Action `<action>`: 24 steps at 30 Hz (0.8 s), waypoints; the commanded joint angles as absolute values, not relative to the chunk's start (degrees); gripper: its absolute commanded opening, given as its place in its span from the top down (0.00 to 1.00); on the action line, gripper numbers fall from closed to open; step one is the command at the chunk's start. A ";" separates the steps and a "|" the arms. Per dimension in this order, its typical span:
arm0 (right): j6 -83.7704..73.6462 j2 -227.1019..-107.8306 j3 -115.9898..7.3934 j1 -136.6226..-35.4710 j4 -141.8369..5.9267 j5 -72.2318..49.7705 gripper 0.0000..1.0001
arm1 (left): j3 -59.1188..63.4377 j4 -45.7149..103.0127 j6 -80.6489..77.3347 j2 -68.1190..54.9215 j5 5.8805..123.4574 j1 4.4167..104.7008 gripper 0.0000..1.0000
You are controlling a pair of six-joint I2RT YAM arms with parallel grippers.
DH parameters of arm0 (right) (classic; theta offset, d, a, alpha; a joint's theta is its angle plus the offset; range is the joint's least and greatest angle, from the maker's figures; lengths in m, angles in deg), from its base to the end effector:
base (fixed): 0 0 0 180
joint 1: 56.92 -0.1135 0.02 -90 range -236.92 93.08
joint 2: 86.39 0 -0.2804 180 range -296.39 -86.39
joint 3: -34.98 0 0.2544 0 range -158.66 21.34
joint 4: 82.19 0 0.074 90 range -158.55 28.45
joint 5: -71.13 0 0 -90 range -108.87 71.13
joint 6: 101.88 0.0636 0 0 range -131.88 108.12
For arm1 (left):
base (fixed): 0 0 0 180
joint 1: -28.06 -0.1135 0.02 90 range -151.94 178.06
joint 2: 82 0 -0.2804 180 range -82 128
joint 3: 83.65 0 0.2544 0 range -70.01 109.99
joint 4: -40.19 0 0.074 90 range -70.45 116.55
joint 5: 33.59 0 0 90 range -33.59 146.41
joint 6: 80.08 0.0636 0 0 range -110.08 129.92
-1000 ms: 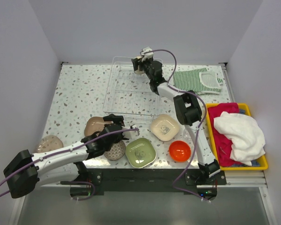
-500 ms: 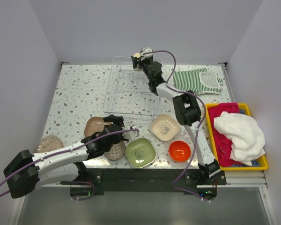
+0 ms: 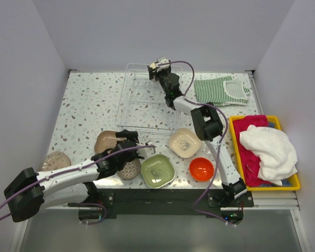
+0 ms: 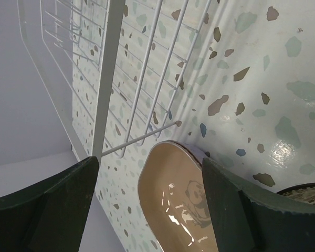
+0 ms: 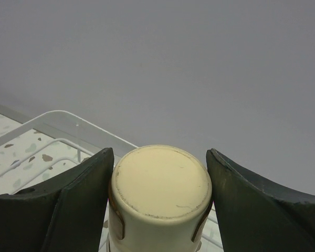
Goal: Load the mixed dishes into the dish rack
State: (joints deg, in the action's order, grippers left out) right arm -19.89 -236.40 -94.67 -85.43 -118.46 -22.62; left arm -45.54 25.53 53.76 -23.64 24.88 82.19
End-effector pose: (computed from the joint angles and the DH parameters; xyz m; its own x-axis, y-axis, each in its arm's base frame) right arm 0.5587 0.2988 0.2028 0.2972 0.0032 -0.9548 -0.3833 0.9163 -0.1163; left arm 0.1539 -0.1561 0.1908 0.0625 0.9211 -0.3842 0.5492 0.2897 0.7839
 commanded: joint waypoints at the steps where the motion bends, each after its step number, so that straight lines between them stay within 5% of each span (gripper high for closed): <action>1: -21.54 -238.70 -94.06 -86.01 -122.16 -25.29 1.00 | -45.93 28.04 51.93 -24.09 25.73 82.02 0.15; 5: -22.16 -239.58 -94.50 -86.36 -121.46 -25.73 1.00 | -46.02 28.13 51.76 -23.91 25.73 82.02 0.15; 9: -21.37 -238.70 -92.84 -86.28 -118.74 -26.43 0.57 | -45.66 27.69 51.23 -23.30 25.91 81.94 0.15; 19: -18.04 -234.66 -90.72 -86.45 -111.28 -27.66 0.01 | -45.49 29.62 51.67 -22.50 26.44 81.94 0.15; 24: -15.84 -229.31 -86.78 -86.63 -108.89 -26.08 0.01 | -45.14 30.41 52.55 -23.03 26.09 81.94 0.15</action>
State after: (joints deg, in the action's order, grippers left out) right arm -18.38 -234.46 -90.98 -86.02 -110.16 -25.88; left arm -45.54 26.69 52.53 -22.59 25.99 82.19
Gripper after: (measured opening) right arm 0.986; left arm 0.851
